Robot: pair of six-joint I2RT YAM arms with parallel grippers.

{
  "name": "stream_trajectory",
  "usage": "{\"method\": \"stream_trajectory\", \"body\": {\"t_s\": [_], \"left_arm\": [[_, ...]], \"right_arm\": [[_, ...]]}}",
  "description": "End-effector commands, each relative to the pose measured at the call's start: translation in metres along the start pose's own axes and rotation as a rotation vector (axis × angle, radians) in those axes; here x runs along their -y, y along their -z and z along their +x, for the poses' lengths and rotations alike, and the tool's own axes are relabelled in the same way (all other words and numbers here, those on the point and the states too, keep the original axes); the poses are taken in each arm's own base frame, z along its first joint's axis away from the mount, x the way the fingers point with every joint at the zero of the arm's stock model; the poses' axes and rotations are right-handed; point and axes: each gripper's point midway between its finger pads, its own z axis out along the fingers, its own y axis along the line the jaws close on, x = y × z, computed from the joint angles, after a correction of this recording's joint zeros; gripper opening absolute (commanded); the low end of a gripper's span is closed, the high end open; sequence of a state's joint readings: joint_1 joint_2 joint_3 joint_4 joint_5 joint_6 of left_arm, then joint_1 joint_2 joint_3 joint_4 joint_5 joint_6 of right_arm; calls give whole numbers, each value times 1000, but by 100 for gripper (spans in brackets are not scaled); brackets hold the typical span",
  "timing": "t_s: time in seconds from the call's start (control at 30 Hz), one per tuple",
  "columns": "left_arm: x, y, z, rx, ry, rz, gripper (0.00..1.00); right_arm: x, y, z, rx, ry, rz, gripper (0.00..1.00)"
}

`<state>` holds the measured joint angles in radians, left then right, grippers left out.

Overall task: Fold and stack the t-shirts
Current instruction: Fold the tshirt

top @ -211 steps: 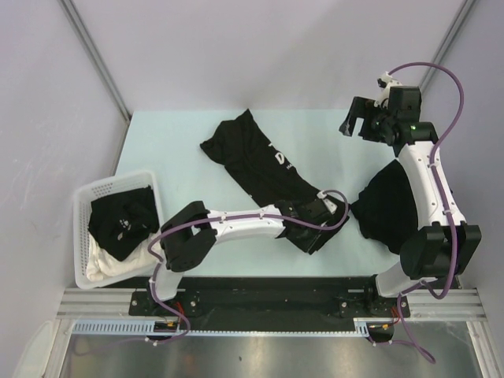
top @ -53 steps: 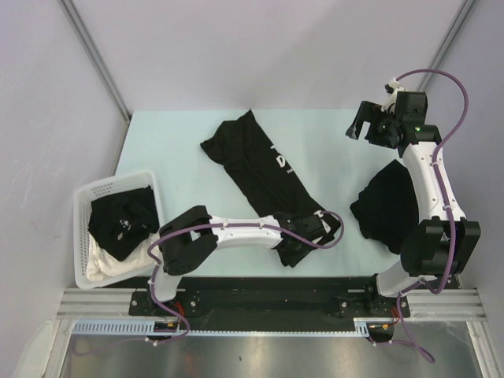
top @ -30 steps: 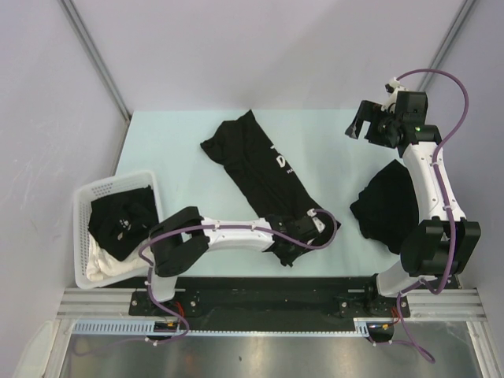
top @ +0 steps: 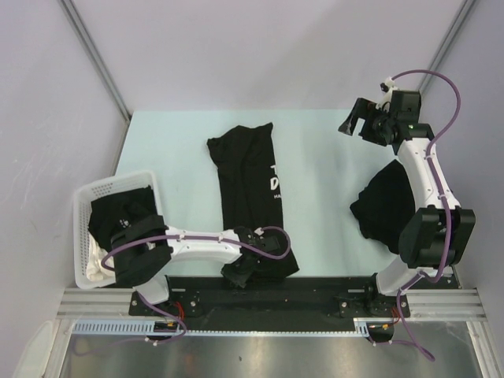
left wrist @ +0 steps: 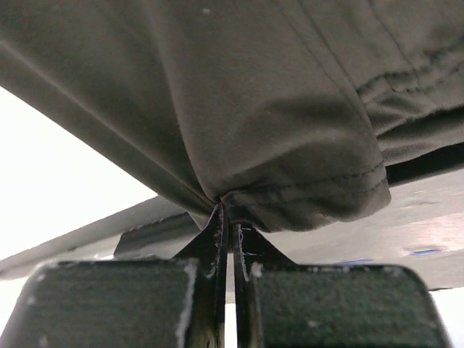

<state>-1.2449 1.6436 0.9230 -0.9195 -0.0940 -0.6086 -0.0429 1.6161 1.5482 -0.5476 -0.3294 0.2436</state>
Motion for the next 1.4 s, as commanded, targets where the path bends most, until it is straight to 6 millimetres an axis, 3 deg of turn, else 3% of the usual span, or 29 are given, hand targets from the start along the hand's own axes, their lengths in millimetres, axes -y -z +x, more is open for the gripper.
{"method": "stream_trajectory", "body": {"t_s": [0.0, 0.17, 0.3, 0.47, 0.53, 0.57, 0.77, 0.9, 1.03, 1.13, 1.27, 1.37], "left_arm": [[-21, 9, 23, -48, 42, -86, 0], [-28, 14, 19, -22, 55, -118, 0], [-24, 28, -2, 52, 56, -111, 1], [-15, 41, -26, 124, 42, -98, 23], [-9, 49, -37, 160, 39, -72, 28], [-8, 51, -39, 165, 36, -66, 32], [-9, 57, -41, 182, 31, -63, 42], [-19, 76, -52, 258, 49, -81, 46], [-33, 95, -67, 338, 91, -93, 53], [-41, 91, -64, 342, 141, -53, 58], [-50, 61, -37, 254, 209, 2, 58], [-58, 53, -28, 218, 233, -24, 60]], "right_arm": [[-7, -4, -5, 19, 10, -34, 100], [-7, -11, -4, 16, 7, -44, 100], [-10, -15, -2, 5, -1, -61, 100], [-23, -19, 13, -49, 13, -106, 100], [-21, -19, 18, -65, 26, -97, 100], [-29, -20, 26, -88, 43, -98, 100], [-36, -19, 34, -104, 69, -95, 100], [-50, -14, 40, -120, 75, -131, 100], [-58, -11, 70, -179, 127, -101, 100], [-56, -7, 80, -189, 118, -95, 100], [-54, -5, 80, -183, 118, -89, 100], [-52, -3, 76, -170, 111, -84, 100]]}}
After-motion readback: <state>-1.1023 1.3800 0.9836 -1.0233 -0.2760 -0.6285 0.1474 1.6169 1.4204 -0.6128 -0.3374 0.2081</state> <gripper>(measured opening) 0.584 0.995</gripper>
